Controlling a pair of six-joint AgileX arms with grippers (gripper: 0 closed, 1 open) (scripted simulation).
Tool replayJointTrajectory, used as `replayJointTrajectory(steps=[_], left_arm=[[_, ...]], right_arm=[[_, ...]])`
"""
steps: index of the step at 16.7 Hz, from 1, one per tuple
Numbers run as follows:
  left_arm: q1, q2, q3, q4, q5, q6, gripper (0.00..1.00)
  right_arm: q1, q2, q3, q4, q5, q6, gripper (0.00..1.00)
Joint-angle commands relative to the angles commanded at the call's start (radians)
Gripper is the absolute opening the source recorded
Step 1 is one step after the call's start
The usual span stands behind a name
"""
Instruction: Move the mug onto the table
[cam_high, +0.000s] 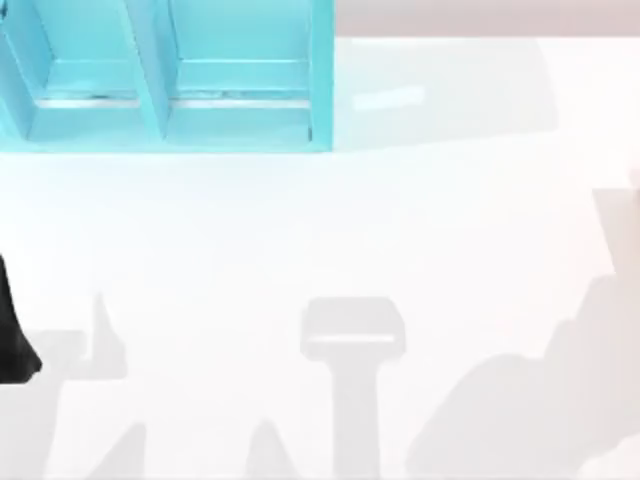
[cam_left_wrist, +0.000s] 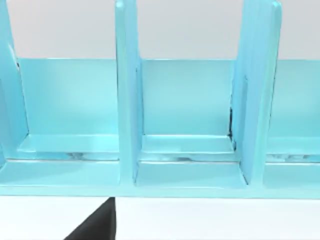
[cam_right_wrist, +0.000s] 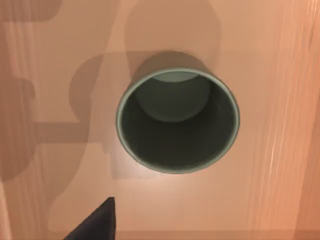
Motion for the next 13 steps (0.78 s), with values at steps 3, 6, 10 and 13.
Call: replayJointTrajectory(steps=[3, 6, 10, 13], left_arm=[[0.000, 0.000, 0.000, 0.000, 0.000, 0.000, 1.00], [0.000, 0.000, 0.000, 0.000, 0.000, 0.000, 1.00], [0.000, 0.000, 0.000, 0.000, 0.000, 0.000, 1.00], [0.000, 0.000, 0.000, 0.000, 0.000, 0.000, 1.00]], right_arm=[[-0.008, 0.032, 0.027, -0.020, -0.001, -0.009, 1.00], [-0.008, 0.032, 0.027, -0.020, -0.001, -0.009, 1.00], [-0.005, 0.039, -0.009, 0.019, -0.001, -0.005, 1.00], [-0.004, 0.060, -0.093, 0.128, -0.001, -0.004, 1.00]])
